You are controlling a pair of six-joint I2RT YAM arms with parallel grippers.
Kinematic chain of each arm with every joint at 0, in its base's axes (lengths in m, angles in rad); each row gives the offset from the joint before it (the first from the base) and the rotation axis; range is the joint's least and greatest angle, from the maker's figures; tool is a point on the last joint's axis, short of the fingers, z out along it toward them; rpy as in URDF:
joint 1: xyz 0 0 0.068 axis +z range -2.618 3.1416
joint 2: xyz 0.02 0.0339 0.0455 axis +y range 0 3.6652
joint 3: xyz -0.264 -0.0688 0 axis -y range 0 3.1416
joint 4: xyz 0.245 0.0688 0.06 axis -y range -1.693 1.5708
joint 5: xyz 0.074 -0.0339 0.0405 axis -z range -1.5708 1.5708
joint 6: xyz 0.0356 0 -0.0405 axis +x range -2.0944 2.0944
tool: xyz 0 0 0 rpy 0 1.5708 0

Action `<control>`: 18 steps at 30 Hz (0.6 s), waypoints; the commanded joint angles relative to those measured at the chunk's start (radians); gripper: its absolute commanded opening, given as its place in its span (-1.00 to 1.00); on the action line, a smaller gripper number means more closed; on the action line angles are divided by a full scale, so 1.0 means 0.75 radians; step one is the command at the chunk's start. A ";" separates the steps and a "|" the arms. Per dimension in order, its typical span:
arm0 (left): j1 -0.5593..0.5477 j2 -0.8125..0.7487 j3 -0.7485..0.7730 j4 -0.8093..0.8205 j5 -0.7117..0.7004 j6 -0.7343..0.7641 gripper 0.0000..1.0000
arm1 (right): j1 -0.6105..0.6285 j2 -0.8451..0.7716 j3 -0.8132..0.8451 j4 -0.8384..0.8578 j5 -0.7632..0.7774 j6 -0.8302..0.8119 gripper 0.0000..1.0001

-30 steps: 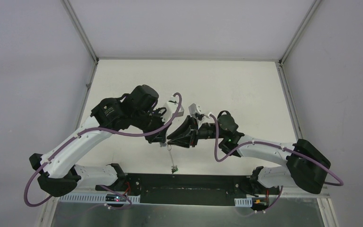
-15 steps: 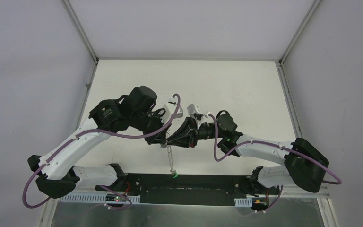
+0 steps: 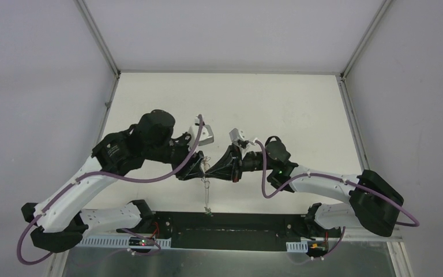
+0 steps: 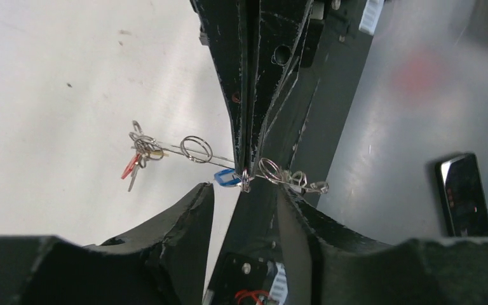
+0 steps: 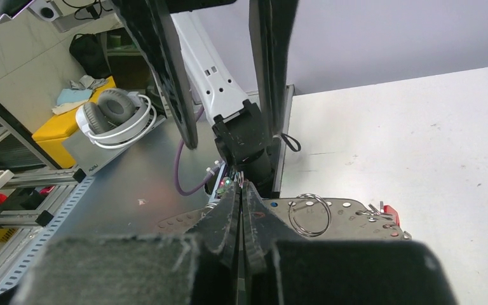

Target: Put the keys on the keyring

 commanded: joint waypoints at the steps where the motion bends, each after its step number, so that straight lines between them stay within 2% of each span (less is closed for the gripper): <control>1: -0.007 -0.206 -0.141 0.283 -0.053 -0.018 -0.09 | -0.009 -0.113 -0.028 0.077 0.070 -0.027 -1.00; 7: -0.007 -0.510 -0.494 0.744 -0.009 -0.077 0.01 | -0.012 -0.209 -0.062 0.122 0.198 -0.038 -1.00; 10: -0.009 -0.623 -0.629 0.904 0.053 -0.043 0.03 | -0.012 -0.250 -0.082 0.179 0.250 -0.025 -1.00; 14: -0.009 -0.717 -0.777 1.102 0.124 0.009 0.03 | -0.012 -0.295 -0.081 0.195 0.272 -0.008 -1.00; 18: -0.009 -0.728 -0.839 1.219 0.131 0.062 0.02 | -0.012 -0.311 -0.067 0.194 0.262 0.006 -1.00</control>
